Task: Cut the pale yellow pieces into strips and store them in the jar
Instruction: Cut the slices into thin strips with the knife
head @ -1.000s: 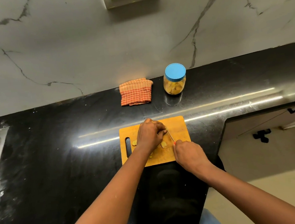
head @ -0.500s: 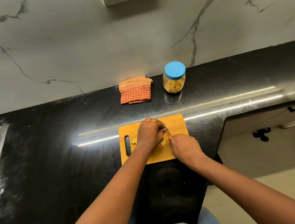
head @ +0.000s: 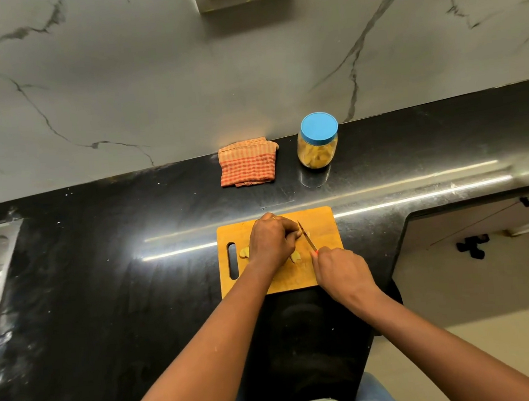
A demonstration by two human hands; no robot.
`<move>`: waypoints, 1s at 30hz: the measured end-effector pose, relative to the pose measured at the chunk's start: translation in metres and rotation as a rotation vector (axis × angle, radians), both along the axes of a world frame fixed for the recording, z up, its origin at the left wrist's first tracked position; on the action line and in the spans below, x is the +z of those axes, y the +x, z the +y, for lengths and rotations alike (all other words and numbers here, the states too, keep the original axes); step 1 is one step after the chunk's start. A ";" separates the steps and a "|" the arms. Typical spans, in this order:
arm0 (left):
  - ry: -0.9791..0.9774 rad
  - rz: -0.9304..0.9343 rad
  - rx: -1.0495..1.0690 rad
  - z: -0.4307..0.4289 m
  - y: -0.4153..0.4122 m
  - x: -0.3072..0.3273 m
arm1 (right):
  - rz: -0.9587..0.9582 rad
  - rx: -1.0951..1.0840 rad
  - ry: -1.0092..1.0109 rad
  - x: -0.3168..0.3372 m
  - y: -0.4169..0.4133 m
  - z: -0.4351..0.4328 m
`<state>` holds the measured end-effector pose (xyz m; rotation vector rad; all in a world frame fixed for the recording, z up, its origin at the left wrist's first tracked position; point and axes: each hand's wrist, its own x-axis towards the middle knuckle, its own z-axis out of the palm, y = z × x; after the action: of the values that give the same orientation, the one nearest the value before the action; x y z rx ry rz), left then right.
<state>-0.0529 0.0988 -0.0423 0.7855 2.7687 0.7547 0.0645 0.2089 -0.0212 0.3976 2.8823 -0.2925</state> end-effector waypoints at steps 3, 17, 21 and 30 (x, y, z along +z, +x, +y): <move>0.006 -0.006 0.001 0.000 0.001 0.000 | 0.003 -0.001 0.004 0.001 -0.005 -0.003; 0.017 0.009 -0.018 -0.002 0.000 -0.003 | -0.094 0.062 0.082 -0.005 -0.011 -0.004; 0.000 0.037 -0.018 -0.002 0.001 -0.003 | -0.175 0.094 0.110 -0.001 -0.016 -0.007; -0.043 0.081 -0.020 -0.001 0.002 -0.002 | -0.188 0.104 0.110 0.005 -0.025 -0.004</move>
<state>-0.0513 0.0982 -0.0441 0.8521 2.8337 0.6721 0.0398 0.2046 -0.0165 0.2764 2.7297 -0.0743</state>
